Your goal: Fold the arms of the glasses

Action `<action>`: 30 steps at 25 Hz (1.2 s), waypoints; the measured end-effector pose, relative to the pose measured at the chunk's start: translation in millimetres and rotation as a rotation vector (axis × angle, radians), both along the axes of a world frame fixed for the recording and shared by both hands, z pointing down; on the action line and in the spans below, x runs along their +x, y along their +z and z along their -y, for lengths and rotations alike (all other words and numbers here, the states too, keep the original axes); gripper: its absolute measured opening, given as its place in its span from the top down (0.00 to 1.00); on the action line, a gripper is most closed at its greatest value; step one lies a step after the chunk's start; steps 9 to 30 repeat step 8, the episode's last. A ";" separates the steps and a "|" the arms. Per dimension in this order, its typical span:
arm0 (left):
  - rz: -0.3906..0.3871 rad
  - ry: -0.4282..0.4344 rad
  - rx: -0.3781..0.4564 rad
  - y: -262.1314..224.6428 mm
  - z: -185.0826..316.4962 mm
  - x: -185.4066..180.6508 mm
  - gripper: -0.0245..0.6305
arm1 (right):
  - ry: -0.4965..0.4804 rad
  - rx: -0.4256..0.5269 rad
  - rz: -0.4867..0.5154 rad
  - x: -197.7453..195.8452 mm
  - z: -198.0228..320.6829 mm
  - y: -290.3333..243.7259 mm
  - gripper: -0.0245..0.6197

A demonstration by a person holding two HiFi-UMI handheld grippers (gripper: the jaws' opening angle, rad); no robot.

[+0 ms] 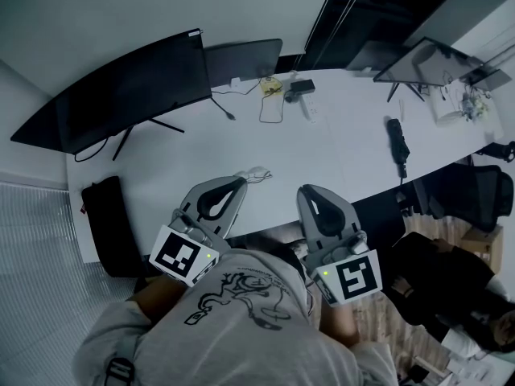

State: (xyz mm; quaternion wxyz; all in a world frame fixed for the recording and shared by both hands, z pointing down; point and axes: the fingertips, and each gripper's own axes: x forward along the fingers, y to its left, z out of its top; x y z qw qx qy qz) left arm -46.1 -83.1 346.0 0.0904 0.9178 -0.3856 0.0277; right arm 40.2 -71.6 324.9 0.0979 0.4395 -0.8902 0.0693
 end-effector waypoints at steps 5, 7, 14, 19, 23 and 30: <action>0.003 0.005 -0.006 1.6 1.3 -0.2 0.93 | -0.001 0.001 -0.002 -1.3 1.7 -0.6 0.92; 0.004 0.007 -0.008 2.5 2.3 -0.7 0.93 | 0.000 0.001 -0.004 -2.1 2.8 -0.7 0.92; 0.005 0.008 -0.010 2.9 2.7 -1.0 0.93 | 0.001 0.000 -0.005 -2.5 3.4 -0.7 0.92; 0.005 0.008 -0.010 2.9 2.7 -1.0 0.93 | 0.001 0.000 -0.005 -2.5 3.4 -0.7 0.92; 0.005 0.008 -0.010 2.9 2.7 -1.0 0.93 | 0.001 0.000 -0.005 -2.5 3.4 -0.7 0.92; 0.005 0.008 -0.010 2.9 2.7 -1.0 0.93 | 0.001 0.000 -0.005 -2.5 3.4 -0.7 0.92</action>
